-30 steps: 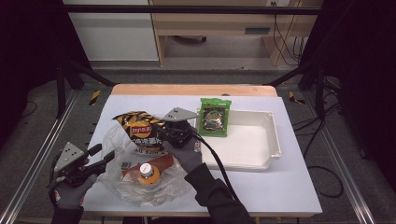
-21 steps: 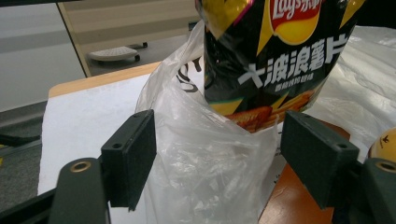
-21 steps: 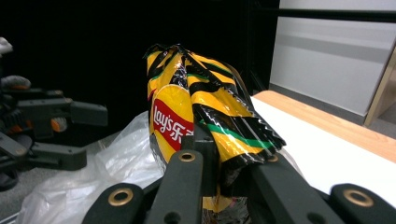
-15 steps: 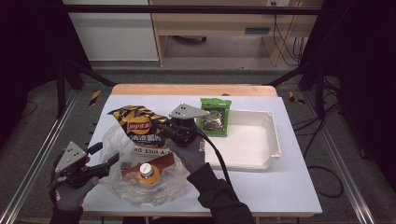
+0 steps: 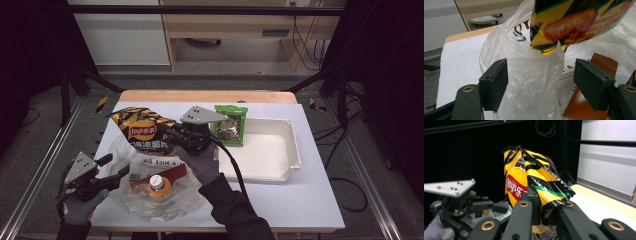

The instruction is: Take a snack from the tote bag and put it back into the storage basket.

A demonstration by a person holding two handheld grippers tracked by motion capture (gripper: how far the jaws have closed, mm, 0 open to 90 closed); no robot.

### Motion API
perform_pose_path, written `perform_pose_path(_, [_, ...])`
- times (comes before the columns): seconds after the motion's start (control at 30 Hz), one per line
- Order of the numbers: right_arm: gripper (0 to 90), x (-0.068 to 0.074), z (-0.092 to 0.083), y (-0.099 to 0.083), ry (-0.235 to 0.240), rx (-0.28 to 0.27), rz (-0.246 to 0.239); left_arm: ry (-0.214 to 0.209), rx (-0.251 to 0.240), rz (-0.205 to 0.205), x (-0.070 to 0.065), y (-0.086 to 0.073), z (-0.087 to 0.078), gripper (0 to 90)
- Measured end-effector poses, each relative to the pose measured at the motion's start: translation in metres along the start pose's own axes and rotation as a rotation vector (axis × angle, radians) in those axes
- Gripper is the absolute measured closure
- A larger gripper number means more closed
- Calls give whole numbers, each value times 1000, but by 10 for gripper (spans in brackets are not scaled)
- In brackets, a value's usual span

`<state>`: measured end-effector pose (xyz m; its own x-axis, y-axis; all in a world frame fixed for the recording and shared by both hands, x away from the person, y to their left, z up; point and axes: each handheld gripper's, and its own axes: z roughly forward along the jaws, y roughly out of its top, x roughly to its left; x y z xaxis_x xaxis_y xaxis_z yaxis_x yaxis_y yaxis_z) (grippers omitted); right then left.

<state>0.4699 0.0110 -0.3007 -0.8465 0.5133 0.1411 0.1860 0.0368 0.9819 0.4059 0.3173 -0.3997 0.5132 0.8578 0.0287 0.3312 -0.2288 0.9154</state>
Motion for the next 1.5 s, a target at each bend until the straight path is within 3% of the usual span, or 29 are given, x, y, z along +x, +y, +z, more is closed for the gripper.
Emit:
perform_pose_path(0.6, [857, 16, 1, 33, 40, -83, 4, 0, 1, 2, 0, 0, 0, 268])
perform_pose_path(0.87, [857, 14, -13, 51, 26, -118, -2, -3, -11, 3, 0, 0, -1, 259])
perform_pose_path(1.2, [857, -3, -44, 67, -58, -144, -16, -10, -31, 10, -1, 4, -6, 249])
perform_pose_path(1.5, [857, -33, -82, 64, -164, -137, -13, -8, -18, 8, 0, 4, -6, 250])
